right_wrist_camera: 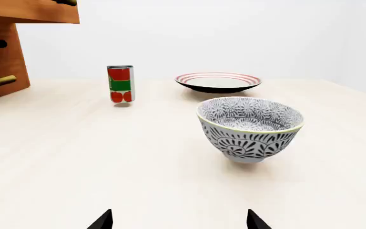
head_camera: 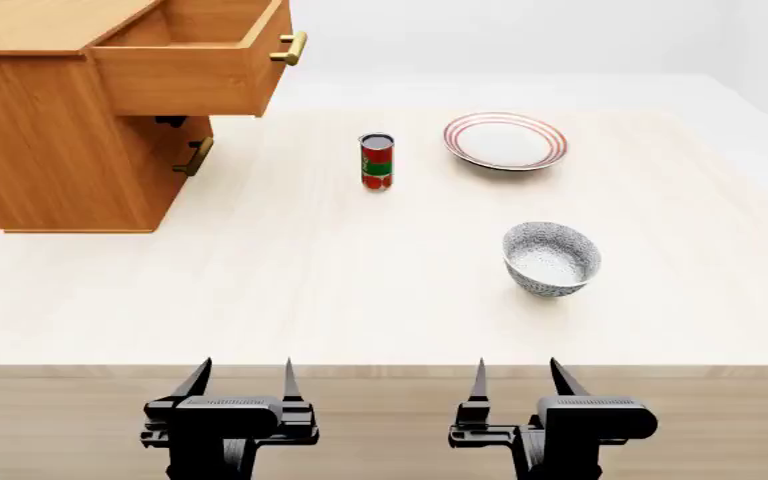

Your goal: Put the bowl in the top drawer of the cabinet.

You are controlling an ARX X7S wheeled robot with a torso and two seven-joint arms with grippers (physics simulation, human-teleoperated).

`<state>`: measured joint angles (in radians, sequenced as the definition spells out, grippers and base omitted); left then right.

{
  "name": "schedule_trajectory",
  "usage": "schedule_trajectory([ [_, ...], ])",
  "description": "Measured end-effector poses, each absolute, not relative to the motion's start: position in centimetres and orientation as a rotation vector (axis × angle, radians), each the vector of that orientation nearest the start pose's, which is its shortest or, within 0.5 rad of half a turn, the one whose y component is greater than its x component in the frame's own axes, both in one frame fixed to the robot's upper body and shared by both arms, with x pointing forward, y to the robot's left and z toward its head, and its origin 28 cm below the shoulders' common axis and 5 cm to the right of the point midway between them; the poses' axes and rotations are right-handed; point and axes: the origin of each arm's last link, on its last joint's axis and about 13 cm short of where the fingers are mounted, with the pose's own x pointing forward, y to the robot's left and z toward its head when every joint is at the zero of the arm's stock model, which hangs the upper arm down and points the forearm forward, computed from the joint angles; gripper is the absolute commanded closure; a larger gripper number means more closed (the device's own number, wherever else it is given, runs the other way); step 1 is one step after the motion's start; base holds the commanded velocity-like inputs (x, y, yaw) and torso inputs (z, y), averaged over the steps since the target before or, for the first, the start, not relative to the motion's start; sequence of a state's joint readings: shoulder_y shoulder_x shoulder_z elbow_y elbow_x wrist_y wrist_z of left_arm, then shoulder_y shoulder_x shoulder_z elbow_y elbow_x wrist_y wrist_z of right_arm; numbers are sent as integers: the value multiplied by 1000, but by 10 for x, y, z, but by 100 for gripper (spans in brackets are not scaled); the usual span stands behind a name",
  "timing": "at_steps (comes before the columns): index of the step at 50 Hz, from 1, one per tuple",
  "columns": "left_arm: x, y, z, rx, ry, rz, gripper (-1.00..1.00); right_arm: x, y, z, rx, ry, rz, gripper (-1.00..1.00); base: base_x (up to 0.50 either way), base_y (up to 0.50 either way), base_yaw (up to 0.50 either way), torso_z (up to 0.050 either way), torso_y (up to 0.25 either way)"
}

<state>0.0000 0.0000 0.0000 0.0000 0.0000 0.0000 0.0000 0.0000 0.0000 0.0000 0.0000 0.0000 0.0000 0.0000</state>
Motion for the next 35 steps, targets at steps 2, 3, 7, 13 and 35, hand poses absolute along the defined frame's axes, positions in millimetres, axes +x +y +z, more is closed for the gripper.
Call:
schedule_trajectory([
  [2, 211, 205, 13, 0, 0, 0, -100, 211, -97, 13, 0, 0, 0, -100, 0, 0, 0, 0, 0],
  [3, 211, 205, 13, 0, 0, 0, -100, 211, -96, 13, 0, 0, 0, -100, 0, 0, 0, 0, 0],
  [7, 211, 205, 13, 1, 0, 0, -100, 211, -96, 13, 0, -1, 0, -100, 0, 0, 0, 0, 0],
  [13, 213, 205, 13, 1, 1, -1, -100, 210, -96, 13, 1, -2, 1, -100, 0, 5, 0, 0, 0],
  [35, 212, 205, 13, 1, 8, -7, -100, 211, -96, 14, 2, 1, 4, -100, 0, 345, 0, 0, 0],
])
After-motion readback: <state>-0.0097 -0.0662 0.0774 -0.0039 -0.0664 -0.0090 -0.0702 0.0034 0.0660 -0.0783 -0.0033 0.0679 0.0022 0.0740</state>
